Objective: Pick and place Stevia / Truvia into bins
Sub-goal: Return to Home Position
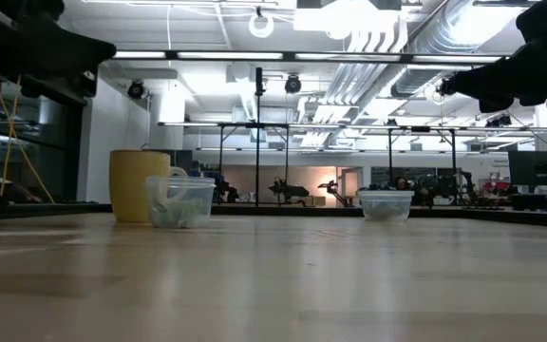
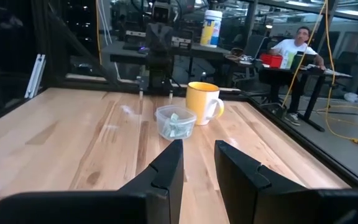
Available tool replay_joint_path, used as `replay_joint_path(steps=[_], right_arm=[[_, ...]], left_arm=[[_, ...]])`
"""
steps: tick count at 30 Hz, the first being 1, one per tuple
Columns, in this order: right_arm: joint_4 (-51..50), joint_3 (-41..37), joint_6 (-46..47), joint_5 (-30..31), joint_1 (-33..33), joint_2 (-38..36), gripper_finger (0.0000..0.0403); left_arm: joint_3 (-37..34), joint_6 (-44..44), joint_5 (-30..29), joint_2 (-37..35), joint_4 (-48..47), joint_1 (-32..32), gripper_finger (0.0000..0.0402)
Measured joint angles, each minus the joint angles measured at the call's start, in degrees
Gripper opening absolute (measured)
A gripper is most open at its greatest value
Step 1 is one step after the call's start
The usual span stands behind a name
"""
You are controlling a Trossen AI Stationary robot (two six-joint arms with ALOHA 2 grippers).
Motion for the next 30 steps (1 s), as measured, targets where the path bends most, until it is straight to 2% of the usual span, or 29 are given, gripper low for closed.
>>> replay_joint_path(steps=[4,10,14,18,22,26,30], right_arm=[[0.0,0.0,0.7,0.0,0.0,0.0,0.0083],[-0.2,0.0,2.5,-4.3,0.0,0.0,0.0083],[-0.8,0.0,-0.6,-5.9,-0.4,0.0,0.0083],[3.1,0.0,-2.9,-9.2,-4.4,-0.2,0.0083],[3.8,0.0,-2.2,-11.1,-10.8,-0.2,0.0083],[0.5,0.0,-0.6,-13.3,-15.4,-1.2,0.0083],[0.6,0.0,1.0,-17.8,-17.7,-4.0,0.0083]], left_arm=[[-1.8,0.2,0.1,-3.9,-0.9,0.0,0.0023],[-4.7,0.8,-2.4,-4.0,0.0,0.0,0.0066],[-4.7,3.9,-3.2,-4.5,0.0,0.0,0.0048],[-4.7,6.1,-3.3,-4.5,0.0,0.0,0.0022],[-4.7,6.4,-3.4,-4.5,0.0,0.0,0.0024],[-4.7,6.9,-7.6,-4.5,0.7,0.0,0.0042],[-4.7,7.7,-8.0,-4.5,0.5,0.0,0.0025]])
